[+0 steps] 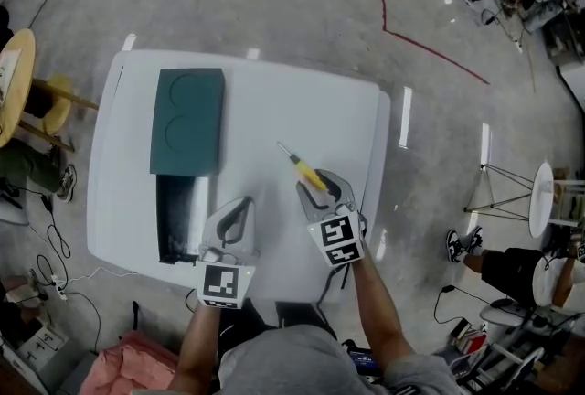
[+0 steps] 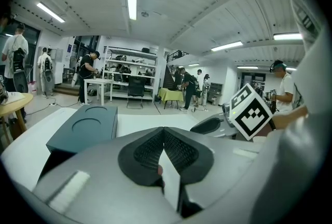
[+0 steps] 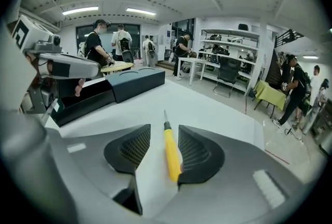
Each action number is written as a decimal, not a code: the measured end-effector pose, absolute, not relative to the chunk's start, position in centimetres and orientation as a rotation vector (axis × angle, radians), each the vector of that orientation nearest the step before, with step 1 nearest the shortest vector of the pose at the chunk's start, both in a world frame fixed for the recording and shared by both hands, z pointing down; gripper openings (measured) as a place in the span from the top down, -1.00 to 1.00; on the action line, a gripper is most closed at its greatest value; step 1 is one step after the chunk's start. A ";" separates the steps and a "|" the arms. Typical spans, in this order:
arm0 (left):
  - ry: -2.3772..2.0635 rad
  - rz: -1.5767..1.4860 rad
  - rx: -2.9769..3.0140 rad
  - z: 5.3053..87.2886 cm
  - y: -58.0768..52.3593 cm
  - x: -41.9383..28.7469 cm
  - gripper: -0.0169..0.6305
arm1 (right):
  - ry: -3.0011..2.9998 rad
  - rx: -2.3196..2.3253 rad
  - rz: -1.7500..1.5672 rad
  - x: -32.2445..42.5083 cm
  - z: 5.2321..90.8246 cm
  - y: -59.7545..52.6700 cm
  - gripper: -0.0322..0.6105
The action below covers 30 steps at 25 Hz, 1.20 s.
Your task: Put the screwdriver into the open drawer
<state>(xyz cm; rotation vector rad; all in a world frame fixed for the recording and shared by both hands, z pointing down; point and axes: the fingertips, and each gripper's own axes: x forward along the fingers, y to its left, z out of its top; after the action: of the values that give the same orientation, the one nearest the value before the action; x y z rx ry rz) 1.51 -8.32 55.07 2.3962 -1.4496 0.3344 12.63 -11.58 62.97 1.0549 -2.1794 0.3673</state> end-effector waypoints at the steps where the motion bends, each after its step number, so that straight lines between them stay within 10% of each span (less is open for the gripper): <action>1: -1.447 0.339 2.398 55.1 -8.3 1.5 0.91 | -2.167 1.035 0.361 12.6 63.4 -11.8 0.34; 17: -1.436 0.354 2.375 55.8 -8.6 1.4 0.91 | -2.008 0.869 0.405 12.7 68.2 -13.2 0.19; 30: -1.444 0.341 2.357 55.9 -8.5 1.1 0.91 | -2.017 0.829 0.468 11.7 68.6 -12.5 0.58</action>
<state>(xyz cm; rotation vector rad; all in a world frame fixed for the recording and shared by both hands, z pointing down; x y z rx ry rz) 1.07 -8.48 55.93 2.3573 -1.4436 0.3414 11.69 -12.49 68.60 0.8293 -2.0168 0.4681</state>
